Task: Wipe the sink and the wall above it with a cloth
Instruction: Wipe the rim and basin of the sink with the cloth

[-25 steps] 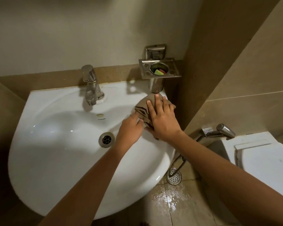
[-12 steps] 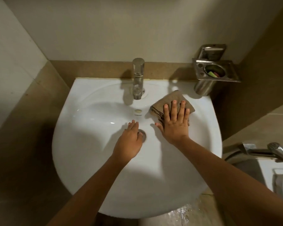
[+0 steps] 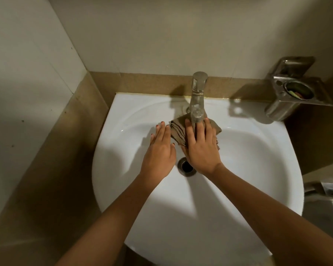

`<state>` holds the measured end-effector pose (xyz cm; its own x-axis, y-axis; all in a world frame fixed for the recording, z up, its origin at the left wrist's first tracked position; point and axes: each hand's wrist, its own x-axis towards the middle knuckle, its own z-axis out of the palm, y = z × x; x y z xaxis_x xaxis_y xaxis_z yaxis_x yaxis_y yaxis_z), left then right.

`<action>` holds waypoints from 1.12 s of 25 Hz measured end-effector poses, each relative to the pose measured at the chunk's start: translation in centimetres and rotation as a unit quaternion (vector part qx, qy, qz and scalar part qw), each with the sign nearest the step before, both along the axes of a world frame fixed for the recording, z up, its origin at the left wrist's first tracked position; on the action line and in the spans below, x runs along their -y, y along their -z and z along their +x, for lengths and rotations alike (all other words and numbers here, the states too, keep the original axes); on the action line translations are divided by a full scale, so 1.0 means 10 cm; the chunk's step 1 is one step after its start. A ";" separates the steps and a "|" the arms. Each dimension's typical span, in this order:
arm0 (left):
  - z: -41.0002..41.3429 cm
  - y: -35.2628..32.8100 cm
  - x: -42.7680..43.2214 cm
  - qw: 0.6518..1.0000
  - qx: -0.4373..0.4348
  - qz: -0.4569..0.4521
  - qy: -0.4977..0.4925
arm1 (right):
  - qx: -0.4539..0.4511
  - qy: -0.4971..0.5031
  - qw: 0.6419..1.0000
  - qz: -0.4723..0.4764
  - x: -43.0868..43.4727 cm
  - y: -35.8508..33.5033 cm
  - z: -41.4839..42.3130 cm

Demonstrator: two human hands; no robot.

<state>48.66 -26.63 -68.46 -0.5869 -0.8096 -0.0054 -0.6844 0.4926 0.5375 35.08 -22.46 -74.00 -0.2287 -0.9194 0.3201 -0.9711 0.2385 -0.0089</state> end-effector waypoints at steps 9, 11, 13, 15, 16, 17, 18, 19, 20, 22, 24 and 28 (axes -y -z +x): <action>0.23 -0.10 0.60 0.996 0.075 -0.027 0.033 | 0.053 0.022 0.995 0.078 0.54 -0.27 0.43; 0.28 -0.11 0.76 0.996 0.079 -0.038 0.032 | 0.065 0.024 0.994 0.089 0.69 -0.33 0.45; 0.40 -0.10 0.91 0.997 0.053 -0.063 0.004 | 0.053 -0.001 0.993 0.105 0.85 -0.38 0.45; 0.55 -0.07 0.99 0.993 -0.013 -0.105 -0.055 | 0.064 -0.031 0.990 0.119 0.97 -0.43 0.41; 0.64 -0.04 1.03 0.988 -0.044 -0.118 -0.091 | 0.071 -0.038 0.990 0.115 1.01 -0.44 0.40; 0.72 0.00 1.06 0.983 -0.068 -0.111 -0.131 | 0.071 -0.040 0.991 0.106 1.05 -0.45 0.41; 0.80 0.03 1.08 0.978 -0.087 -0.080 -0.174 | 0.067 -0.043 0.992 0.101 1.07 -0.45 0.43; 0.88 0.07 1.11 0.970 -0.103 -0.032 -0.218 | 0.063 -0.051 0.992 0.099 1.10 -0.45 0.48; 0.92 0.09 1.10 0.959 -0.121 0.019 -0.256 | 0.062 -0.064 0.991 0.098 1.13 -0.44 0.53; 0.99 0.12 1.05 0.927 -0.164 0.100 -0.321 | 0.066 -0.102 0.988 0.091 1.29 -0.45 0.70; 1.02 0.10 0.98 0.889 -0.216 0.154 -0.372 | 0.070 -0.141 0.983 0.089 1.50 -0.47 0.88; 1.04 0.03 0.90 0.847 -0.312 0.142 -0.405 | 0.073 -0.163 0.980 0.090 1.67 -0.46 1.03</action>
